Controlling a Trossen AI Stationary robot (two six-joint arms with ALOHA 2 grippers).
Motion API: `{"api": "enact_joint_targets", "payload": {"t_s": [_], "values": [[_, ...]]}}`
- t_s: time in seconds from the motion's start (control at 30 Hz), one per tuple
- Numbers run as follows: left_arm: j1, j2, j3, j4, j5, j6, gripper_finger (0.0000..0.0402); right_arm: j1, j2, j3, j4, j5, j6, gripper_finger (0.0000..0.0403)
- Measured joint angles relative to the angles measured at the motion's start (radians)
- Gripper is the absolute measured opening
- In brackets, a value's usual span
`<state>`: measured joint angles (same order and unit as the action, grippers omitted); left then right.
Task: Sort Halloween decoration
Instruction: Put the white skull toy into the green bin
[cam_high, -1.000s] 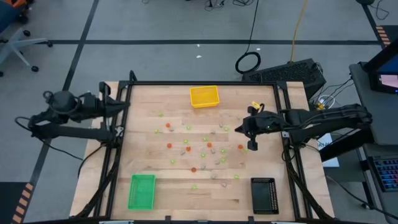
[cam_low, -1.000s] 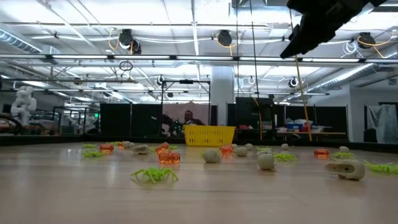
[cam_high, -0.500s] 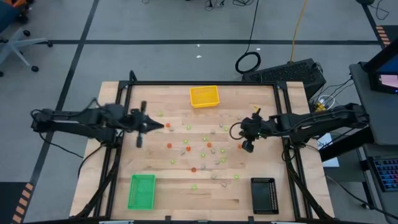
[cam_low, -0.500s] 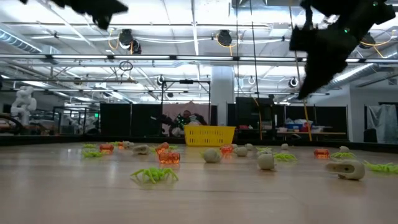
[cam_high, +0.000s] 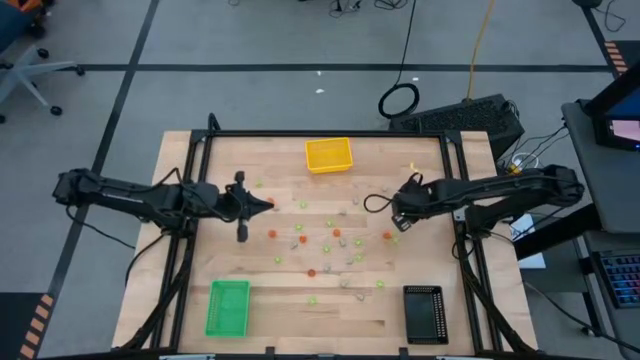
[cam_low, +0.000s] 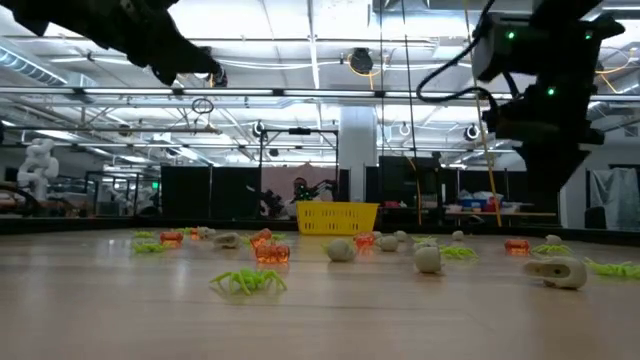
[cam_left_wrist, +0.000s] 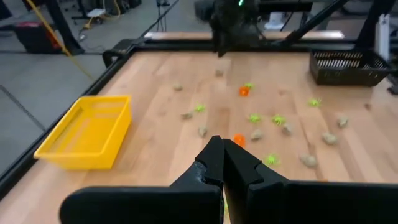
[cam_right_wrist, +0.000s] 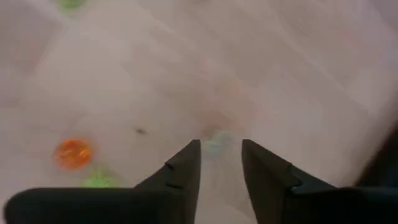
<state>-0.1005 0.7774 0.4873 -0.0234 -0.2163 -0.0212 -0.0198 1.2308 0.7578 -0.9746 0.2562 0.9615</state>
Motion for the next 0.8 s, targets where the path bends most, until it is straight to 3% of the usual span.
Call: {"api": "enact_joint_targets", "payload": {"t_s": [0.33, 0.8], "values": [[-0.009, 0.022, 0.0, 0.036, 0.0, 0.001, 0.0, -0.012, 0.152, 0.0, 0.043, -0.004, 0.067, 0.0164], [-0.01, 0.021, 0.0, 0.042, 0.001, 0.0, 0.0, 0.042, 0.173, -0.029, 0.062, 0.083, 0.166, 0.0165]]}}
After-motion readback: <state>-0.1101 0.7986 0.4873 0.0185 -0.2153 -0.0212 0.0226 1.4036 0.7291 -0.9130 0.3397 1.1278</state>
